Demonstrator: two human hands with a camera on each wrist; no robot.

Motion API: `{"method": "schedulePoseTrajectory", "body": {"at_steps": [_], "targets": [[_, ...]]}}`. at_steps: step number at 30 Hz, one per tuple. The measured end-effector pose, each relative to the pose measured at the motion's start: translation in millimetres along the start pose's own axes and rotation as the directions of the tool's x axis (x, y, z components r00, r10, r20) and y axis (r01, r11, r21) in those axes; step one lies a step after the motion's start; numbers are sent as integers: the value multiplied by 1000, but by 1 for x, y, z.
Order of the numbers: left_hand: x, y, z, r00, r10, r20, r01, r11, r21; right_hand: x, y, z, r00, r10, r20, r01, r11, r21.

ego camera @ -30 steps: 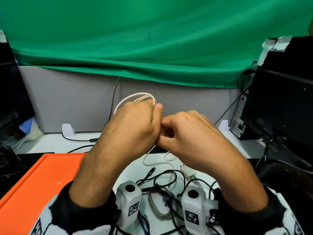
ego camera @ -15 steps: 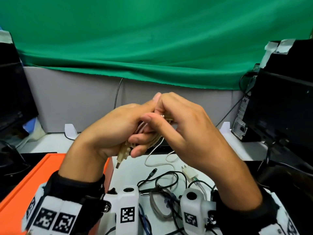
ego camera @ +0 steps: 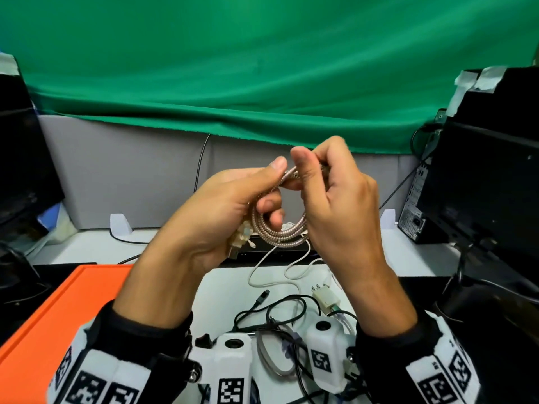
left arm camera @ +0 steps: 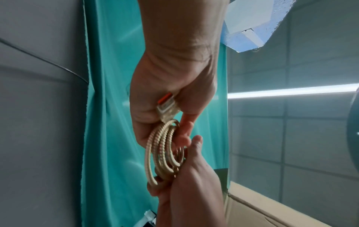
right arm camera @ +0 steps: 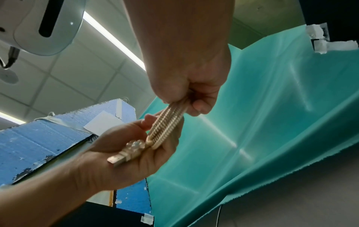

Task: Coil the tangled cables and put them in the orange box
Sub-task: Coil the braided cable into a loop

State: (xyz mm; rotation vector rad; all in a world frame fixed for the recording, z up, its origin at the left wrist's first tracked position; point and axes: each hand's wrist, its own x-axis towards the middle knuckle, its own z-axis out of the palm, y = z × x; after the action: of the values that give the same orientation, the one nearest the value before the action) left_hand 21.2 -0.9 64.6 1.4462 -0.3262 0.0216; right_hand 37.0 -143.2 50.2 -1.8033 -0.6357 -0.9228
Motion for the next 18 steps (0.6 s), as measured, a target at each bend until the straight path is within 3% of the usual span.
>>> {"method": "schedulePoseTrajectory", "body": {"at_steps": [3,6,11,13,15,18], "targets": [[0,0,7,996,69,-55,-64,993,95,2,1,-4,999,49,-1,-49,999,19],[0,2,4,992,82,-92,-63,979,196,3,1,-6,991,83,106,-88,995,49],[1,3,-6,977,98,-189,-71,987,141,7,5,-14,961,-56,271,44,998,49],[3,2,-8,962,128,-243,-110,990,86,9,7,-22,931,-91,353,101,995,-11],[6,-1,-6,934,182,-307,-147,980,135,11,4,-32,882,-36,470,89,992,-90],[10,-5,-4,859,296,-417,-196,944,265,12,-4,-48,764,69,642,58,983,-175]]}}
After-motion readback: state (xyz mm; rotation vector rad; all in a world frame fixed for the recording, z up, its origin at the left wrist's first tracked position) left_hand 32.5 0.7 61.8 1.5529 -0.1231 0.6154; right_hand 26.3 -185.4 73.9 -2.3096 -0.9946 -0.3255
